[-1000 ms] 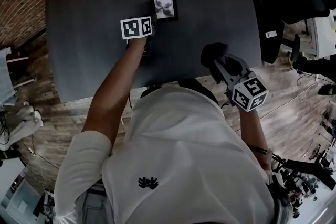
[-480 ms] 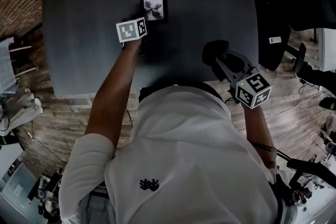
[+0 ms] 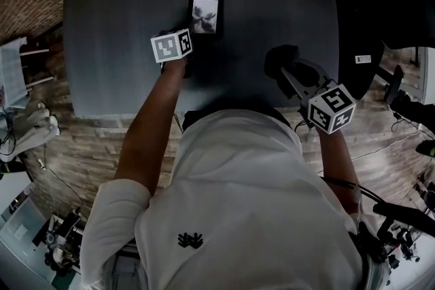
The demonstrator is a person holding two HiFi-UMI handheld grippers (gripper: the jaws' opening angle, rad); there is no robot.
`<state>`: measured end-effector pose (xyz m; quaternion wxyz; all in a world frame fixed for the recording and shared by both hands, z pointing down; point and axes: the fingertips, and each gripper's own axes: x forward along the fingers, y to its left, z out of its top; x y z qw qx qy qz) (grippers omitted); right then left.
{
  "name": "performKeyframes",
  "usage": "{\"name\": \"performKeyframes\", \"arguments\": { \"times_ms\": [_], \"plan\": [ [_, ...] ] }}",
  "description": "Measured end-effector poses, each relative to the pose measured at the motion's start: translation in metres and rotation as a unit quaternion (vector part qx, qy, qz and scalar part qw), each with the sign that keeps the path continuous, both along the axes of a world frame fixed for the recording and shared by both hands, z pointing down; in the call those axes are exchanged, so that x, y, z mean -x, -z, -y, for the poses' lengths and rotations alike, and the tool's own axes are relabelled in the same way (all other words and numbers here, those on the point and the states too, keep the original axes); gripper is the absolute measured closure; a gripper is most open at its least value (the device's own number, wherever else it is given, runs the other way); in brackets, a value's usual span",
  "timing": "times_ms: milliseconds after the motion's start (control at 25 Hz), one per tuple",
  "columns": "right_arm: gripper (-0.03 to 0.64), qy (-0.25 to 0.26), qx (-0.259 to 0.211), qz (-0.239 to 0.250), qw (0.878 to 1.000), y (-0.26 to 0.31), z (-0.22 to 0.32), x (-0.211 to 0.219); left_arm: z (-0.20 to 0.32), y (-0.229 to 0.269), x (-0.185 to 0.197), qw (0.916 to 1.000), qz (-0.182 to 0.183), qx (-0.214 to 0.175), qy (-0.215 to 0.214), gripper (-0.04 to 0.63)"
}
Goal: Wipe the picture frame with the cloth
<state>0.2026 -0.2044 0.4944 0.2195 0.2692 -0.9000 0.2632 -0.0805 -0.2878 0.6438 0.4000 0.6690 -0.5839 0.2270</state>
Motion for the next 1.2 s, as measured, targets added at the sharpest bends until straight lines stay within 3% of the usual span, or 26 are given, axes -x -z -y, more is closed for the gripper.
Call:
{"name": "performKeyframes", "arguments": {
  "times_ms": [160,320,720,1000,1200],
  "plan": [
    [0.509,0.005,-0.010,0.021,1.000,0.006,0.001,0.010,-0.019,0.016,-0.007,0.9996,-0.025,-0.004,-0.015,0.518],
    [0.509,0.025,-0.030,0.048,0.998,0.025,0.003,0.032,-0.039,0.043,-0.008,0.9987,-0.028,-0.021,-0.036,0.518],
    [0.511,0.119,-0.061,0.141,0.981,0.097,-0.017,0.150,-0.092,0.119,-0.010,0.9892,-0.031,-0.065,-0.127,0.518],
    [0.512,0.184,-0.024,0.132,0.974,0.080,-0.055,0.220,-0.115,0.144,-0.008,0.9787,-0.011,-0.096,-0.181,0.518],
    [0.512,0.166,-0.033,0.097,0.981,0.070,-0.048,0.232,-0.130,0.152,-0.007,0.9717,-0.009,-0.109,-0.209,0.519]
  ]
}}
